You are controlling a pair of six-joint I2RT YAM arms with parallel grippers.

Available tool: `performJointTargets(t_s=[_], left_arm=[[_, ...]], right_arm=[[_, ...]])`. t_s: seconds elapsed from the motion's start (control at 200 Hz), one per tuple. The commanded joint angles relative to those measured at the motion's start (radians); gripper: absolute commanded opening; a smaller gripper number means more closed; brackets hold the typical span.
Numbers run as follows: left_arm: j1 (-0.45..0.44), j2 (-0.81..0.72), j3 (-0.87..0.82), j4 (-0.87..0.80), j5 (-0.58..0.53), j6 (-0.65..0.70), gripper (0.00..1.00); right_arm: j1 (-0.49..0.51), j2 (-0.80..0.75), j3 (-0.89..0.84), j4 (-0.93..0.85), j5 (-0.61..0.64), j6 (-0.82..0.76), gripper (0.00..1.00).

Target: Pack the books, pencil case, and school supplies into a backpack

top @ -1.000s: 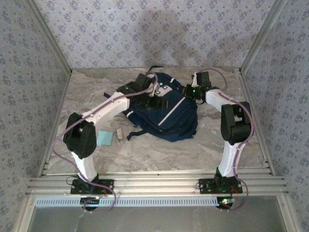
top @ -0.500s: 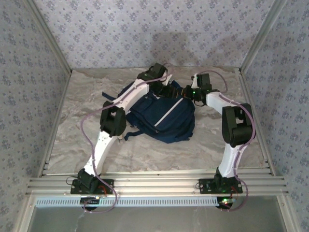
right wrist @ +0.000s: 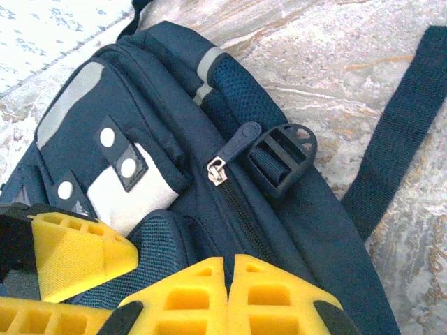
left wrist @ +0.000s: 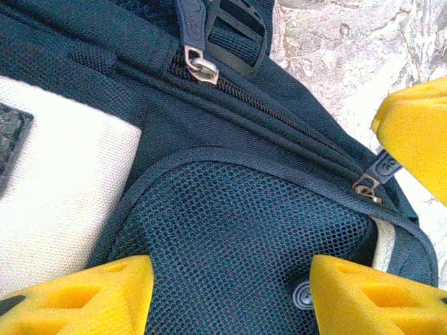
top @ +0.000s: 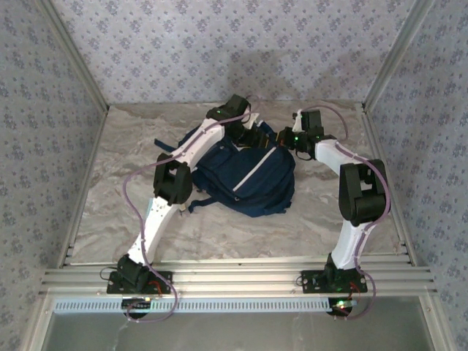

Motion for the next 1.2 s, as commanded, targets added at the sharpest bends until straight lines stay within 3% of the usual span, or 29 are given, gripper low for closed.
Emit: performJointTargets(t_s=[0.0,0.175,0.305,0.595,0.74,1.079,1.194], left_arm=[[-0.003,0.038,-0.078,0.046,-0.123,-0.054,0.58],[-0.012,0.075,-0.139,0.13,-0.264,-0.165,0.45],[0.001,0.072,-0.159,0.174,-0.303,-0.224,0.4],[0.005,0.06,-0.191,0.226,-0.319,-0.267,0.4],[-0.002,0.046,-0.238,0.278,-0.317,-0.303,0.4],[-0.024,0.022,-0.258,0.324,-0.325,-0.348,0.42],[-0.024,-0.003,-0.246,0.294,-0.323,-0.319,0.47]], right_arm=[[0.001,-0.062,-0.062,-0.063,0.013,0.057,0.0],[-0.012,-0.126,-0.27,-0.035,0.076,0.197,0.0],[-0.018,-0.211,-0.372,-0.013,0.085,0.274,0.0],[-0.032,-0.434,-0.473,-0.085,0.078,0.322,0.0],[0.011,-0.449,-0.534,-0.052,0.025,0.39,0.0],[0.158,-0.455,-0.575,0.016,0.075,0.481,0.0],[0.162,-0.491,-0.566,-0.011,0.057,0.47,0.12]])
